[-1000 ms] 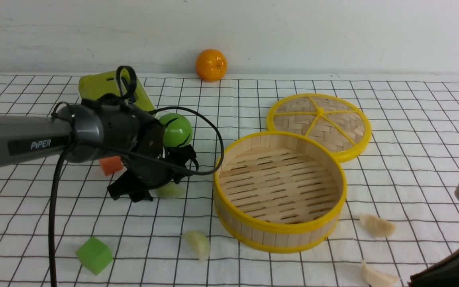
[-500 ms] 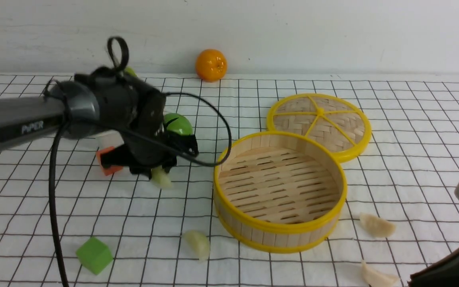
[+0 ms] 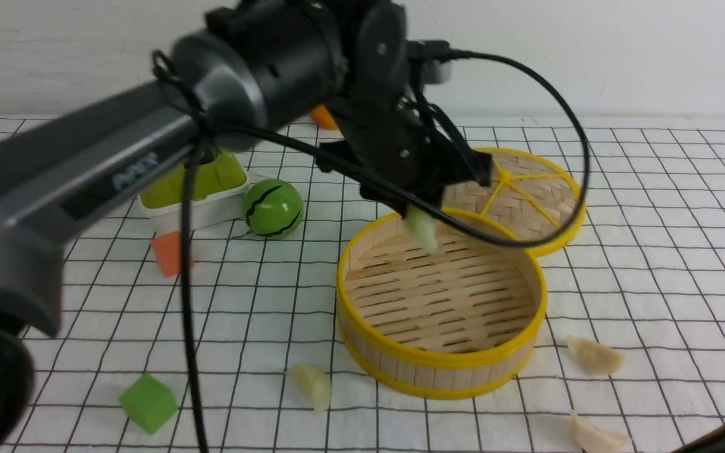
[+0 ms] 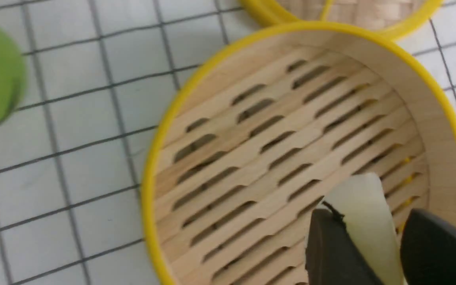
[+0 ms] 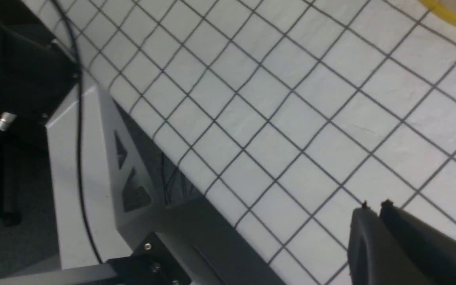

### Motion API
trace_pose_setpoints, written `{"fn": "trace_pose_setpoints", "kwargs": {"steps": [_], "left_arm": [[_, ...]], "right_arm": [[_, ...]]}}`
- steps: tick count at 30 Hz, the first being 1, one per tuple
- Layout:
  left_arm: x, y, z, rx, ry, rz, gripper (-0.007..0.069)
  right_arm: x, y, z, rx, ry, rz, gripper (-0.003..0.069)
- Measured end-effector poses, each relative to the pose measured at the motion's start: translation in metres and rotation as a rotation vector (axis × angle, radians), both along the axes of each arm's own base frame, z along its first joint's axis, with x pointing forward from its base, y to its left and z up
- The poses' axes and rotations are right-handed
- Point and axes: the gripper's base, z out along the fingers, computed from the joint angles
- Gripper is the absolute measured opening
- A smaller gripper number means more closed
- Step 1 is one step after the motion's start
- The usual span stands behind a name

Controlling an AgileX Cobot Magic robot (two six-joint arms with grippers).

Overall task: Put the dumplings into the steamer on the table with the white tablecloth.
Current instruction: 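Place the dumpling into the bamboo steamer basket with the left gripper, then reach for and grasp a dumpling on the table with the left gripper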

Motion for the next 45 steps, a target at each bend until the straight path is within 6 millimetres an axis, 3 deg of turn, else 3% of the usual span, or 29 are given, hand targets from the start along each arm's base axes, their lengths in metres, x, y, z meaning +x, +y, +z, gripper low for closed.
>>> {"fn": "trace_pose_setpoints", "kwargs": {"steps": [1,8,19,27,32,33,34,38,39,42,43,45], "left_arm": [[-0.003,-0.018,-0.012,0.013,0.011,-0.036,0.0227],[0.008,-0.059,-0.054,0.009,0.000,-0.039,0.0225],[0.033,-0.067,-0.110,0.048,-0.029,0.093,0.0225],[0.036,-0.067,-0.116,0.059,-0.055,0.105,0.0251],[0.032,-0.059,-0.091,0.094,-0.066,0.122,0.0387],[0.030,-0.056,-0.078,0.094,-0.074,0.129,0.0405],[0.025,-0.048,-0.051,0.108,-0.092,0.137,0.0433],[0.004,-0.019,0.020,0.162,-0.163,0.140,0.0447],[0.001,-0.016,0.027,0.168,-0.169,0.145,0.0447],[-0.021,0.013,0.078,0.192,-0.235,0.174,0.0449],[-0.022,0.014,0.080,0.194,-0.239,0.176,0.0449],[-0.037,0.030,0.102,0.174,-0.265,0.187,0.0449]], "right_arm": [[-0.012,-0.003,0.006,0.012,-0.042,0.002,0.0034],[-0.052,-0.017,0.020,0.004,-0.167,-0.050,0.0034],[-0.061,-0.026,0.020,-0.055,-0.204,-0.108,0.0036],[-0.061,-0.026,0.019,-0.057,-0.204,-0.110,0.0039],[-0.061,-0.027,0.019,-0.059,-0.205,-0.111,0.0041],[-0.061,-0.027,0.019,-0.061,-0.205,-0.111,0.0041],[-0.061,-0.027,0.019,-0.061,-0.204,-0.110,0.0041],[-0.061,-0.027,0.019,-0.061,-0.204,-0.110,0.0041],[-0.061,-0.027,0.019,-0.061,-0.204,-0.110,0.0041],[-0.061,-0.027,0.019,-0.060,-0.206,-0.112,0.0043],[-0.061,-0.027,0.019,-0.060,-0.206,-0.112,0.0044],[-0.060,-0.027,0.020,-0.059,-0.214,-0.117,0.0048]]}}
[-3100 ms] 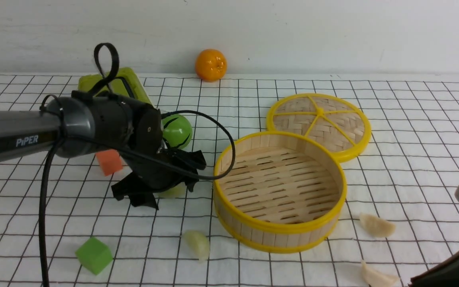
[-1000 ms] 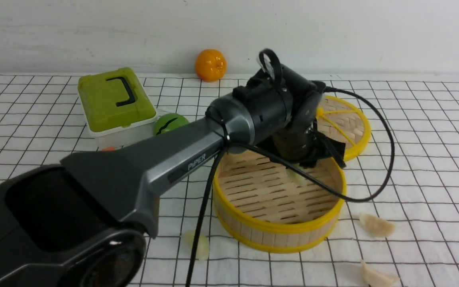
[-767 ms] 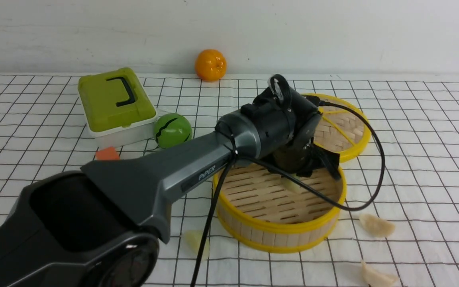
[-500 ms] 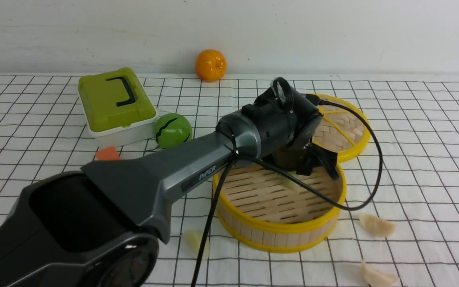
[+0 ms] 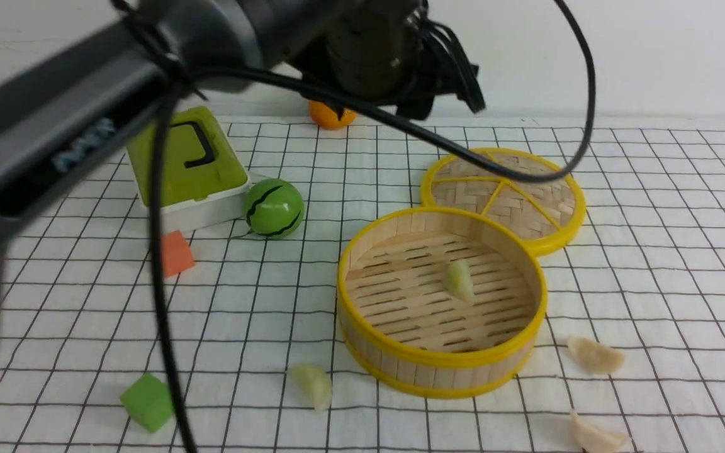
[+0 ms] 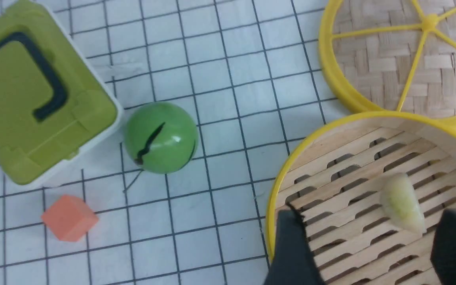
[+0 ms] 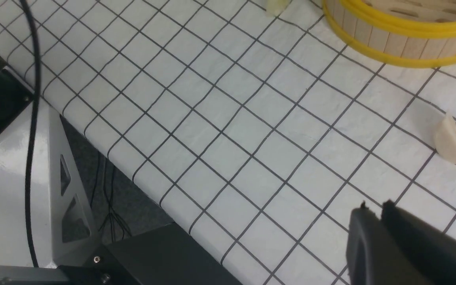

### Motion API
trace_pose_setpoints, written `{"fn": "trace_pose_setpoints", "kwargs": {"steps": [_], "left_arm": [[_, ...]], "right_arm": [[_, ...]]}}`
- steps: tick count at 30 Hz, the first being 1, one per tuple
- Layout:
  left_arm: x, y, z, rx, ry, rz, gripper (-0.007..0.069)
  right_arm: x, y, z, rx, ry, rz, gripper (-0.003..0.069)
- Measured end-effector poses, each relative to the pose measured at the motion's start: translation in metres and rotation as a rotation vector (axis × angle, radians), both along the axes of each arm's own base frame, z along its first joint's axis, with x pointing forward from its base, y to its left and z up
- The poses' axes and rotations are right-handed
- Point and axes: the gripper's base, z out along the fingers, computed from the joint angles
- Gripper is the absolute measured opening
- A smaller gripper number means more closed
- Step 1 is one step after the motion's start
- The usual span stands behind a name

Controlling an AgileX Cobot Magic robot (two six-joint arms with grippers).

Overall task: Put the dumplings into the steamer on the table with the white tablecloth.
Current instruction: 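Reach for and grasp a dumpling on the table with the left gripper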

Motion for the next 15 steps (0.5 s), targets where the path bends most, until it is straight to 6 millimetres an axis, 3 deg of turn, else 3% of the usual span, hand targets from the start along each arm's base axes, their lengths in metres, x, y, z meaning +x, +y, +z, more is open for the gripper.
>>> {"fn": "trace_pose_setpoints", "kwargs": {"steps": [2,6,9,10,15], "left_arm": [[-0.009,0.009,0.007,-0.008,0.001,0.004,0.0449],[-0.036,0.032,-0.001,-0.010,0.075,0.040,0.0449],[-0.059,0.049,-0.037,-0.005,0.174,0.082,0.0449],[-0.060,0.050,-0.039,-0.013,0.177,0.090,0.0449],[-0.092,0.068,-0.093,-0.187,0.258,0.174,0.0449]], "right_arm": [[0.000,0.000,0.000,-0.001,-0.002,-0.001,0.0049],[0.000,0.000,0.000,0.000,-0.002,0.000,0.0051],[0.000,0.000,0.000,0.006,0.000,0.002,0.0055],[0.000,0.001,0.000,0.009,0.001,0.003,0.0055],[-0.001,0.003,0.002,0.033,0.005,0.015,0.0059]]}}
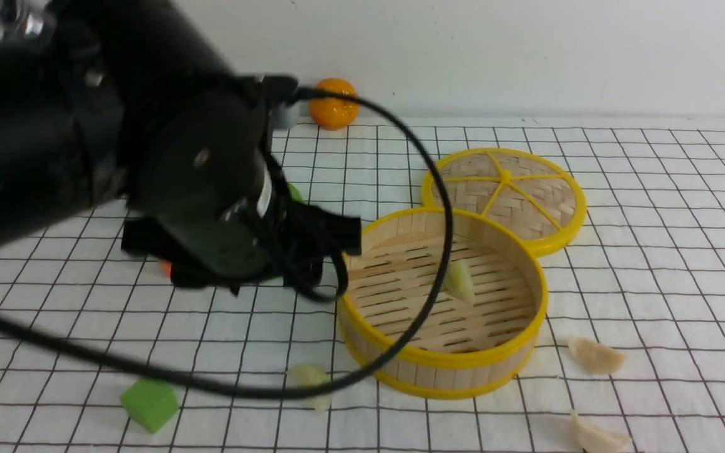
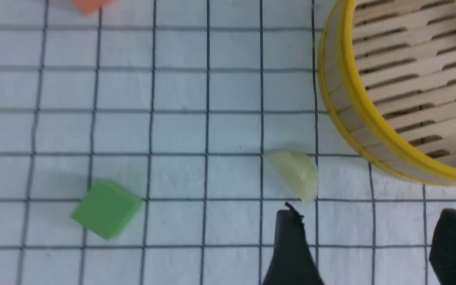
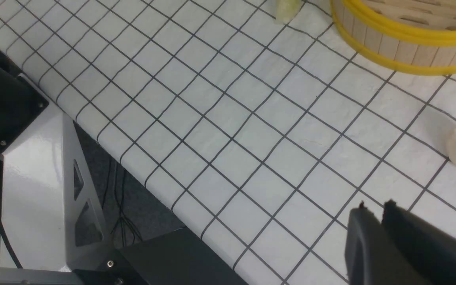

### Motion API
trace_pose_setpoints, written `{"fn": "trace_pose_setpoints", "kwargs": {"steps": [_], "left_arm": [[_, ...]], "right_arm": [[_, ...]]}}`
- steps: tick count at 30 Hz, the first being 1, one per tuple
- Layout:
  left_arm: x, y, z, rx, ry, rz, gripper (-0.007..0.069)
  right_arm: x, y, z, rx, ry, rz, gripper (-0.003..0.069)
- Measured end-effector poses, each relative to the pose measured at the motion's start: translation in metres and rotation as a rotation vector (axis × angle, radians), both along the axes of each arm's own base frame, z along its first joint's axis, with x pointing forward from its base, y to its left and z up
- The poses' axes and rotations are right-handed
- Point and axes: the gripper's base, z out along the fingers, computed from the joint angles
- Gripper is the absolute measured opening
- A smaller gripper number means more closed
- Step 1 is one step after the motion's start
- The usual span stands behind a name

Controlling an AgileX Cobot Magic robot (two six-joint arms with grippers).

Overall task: Put the dumplings into the steamer on the table with the white tablecloth.
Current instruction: 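Reach for and grasp a dumpling on the table with the left gripper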

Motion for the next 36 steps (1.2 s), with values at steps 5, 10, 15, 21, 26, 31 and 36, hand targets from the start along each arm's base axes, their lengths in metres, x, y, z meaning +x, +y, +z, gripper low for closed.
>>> {"fn": "trace_pose_setpoints", "kwargs": {"steps": [5,10,15,21,26,31,36], "left_arm": [[-0.005,0.001,-0.036,-0.048,0.060,0.072,0.0449],[0.002,-0.007,-0.067,-0.032,0.121,0.120,0.0449],[0.016,-0.008,-0.081,-0.095,0.148,0.166,0.0449],[0.036,0.001,-0.088,-0.178,0.140,0.200,0.0449],[0.043,-0.005,-0.106,-0.157,0.162,0.185,0.0449],[0.048,-0.008,-0.130,-0.116,0.211,0.192,0.0449],[0.054,-0.014,-0.152,-0.108,0.230,0.188,0.0426]], "right_arm": [[0.000,0.001,0.000,0.011,0.006,0.004,0.0060],[0.002,0.004,0.001,0.036,0.027,0.015,0.0067],[0.002,0.004,0.001,0.041,0.034,0.020,0.0071],[0.002,0.004,0.001,0.038,0.036,0.024,0.0075],[0.002,0.004,0.001,0.033,0.028,0.033,0.0076],[0.002,0.004,0.001,0.030,0.025,0.036,0.0082],[0.002,0.004,0.001,0.029,0.024,0.037,0.0083]]}}
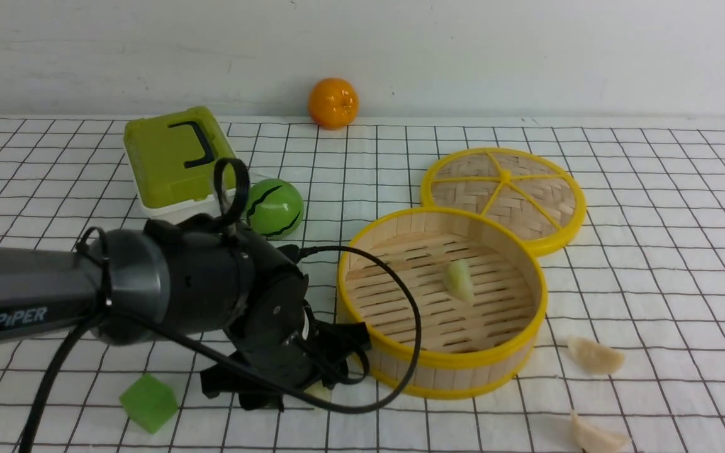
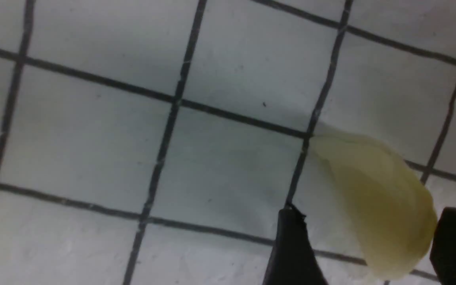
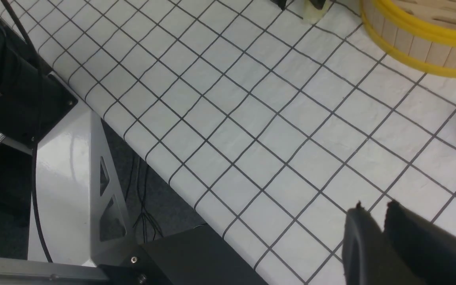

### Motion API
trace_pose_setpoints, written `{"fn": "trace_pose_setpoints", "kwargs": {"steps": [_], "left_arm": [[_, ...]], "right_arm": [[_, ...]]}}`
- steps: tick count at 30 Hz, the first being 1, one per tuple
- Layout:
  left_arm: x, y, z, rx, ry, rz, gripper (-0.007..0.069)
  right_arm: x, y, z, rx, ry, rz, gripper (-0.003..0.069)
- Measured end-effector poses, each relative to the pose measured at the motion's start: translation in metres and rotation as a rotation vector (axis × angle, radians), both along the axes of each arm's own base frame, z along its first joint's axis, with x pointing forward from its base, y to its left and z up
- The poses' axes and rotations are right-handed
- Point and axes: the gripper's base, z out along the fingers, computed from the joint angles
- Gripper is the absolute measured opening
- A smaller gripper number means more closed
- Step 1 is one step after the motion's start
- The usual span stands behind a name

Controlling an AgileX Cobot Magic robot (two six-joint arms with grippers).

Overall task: Put the dumplings into the steamer on the table with the white tablecloth.
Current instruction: 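Reach for and grasp a dumpling on the table with the left gripper, then place the dumpling into the bamboo steamer basket with the left gripper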

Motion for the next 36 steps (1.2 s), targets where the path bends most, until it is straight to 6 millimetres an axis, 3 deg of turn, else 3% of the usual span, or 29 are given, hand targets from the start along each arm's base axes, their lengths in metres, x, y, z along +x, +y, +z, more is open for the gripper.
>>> {"fn": "trace_pose_setpoints", "kwargs": {"steps": [4,7,12,14,22,25,29,30,31,32,36], "left_arm": [[0.001,-0.001,-0.003,-0.003,-0.001,-0.001,0.0357],[0.001,-0.001,-0.003,-0.001,-0.001,-0.006,0.0230],[0.002,-0.001,-0.001,0.034,0.001,-0.063,0.0218],[0.004,-0.002,0.010,0.072,-0.001,-0.122,0.0218],[0.018,-0.033,0.132,0.002,-0.274,-0.323,0.0192],[0.026,-0.046,0.152,-0.035,-0.312,-0.354,0.0192],[0.039,-0.060,0.146,-0.039,-0.284,-0.385,0.0191],[0.048,-0.068,0.129,-0.029,-0.241,-0.395,0.0191],[0.049,-0.069,0.127,-0.027,-0.237,-0.397,0.0191],[0.057,-0.078,0.103,-0.014,-0.190,-0.404,0.0190],[0.068,-0.088,0.068,0.008,-0.145,-0.409,0.0190]], "right_arm": [[0.000,0.000,0.000,-0.003,-0.003,0.003,0.0083],[0.000,0.000,0.000,-0.007,-0.008,0.006,0.0083],[0.000,0.000,0.000,-0.009,-0.010,0.008,0.0088],[0.000,0.000,0.000,-0.009,-0.011,0.009,0.0088],[0.001,-0.001,0.000,-0.018,-0.018,0.007,0.0088],[0.001,-0.001,-0.001,-0.025,-0.021,0.004,0.0088],[0.001,-0.002,-0.001,-0.031,-0.022,0.002,0.0088],[0.001,-0.002,-0.001,-0.040,-0.025,-0.001,0.0088],[0.002,-0.002,-0.002,-0.041,-0.025,-0.001,0.0088],[0.002,-0.003,-0.002,-0.049,-0.027,-0.004,0.0089],[0.002,-0.004,-0.002,-0.061,-0.031,-0.006,0.0090]]}}
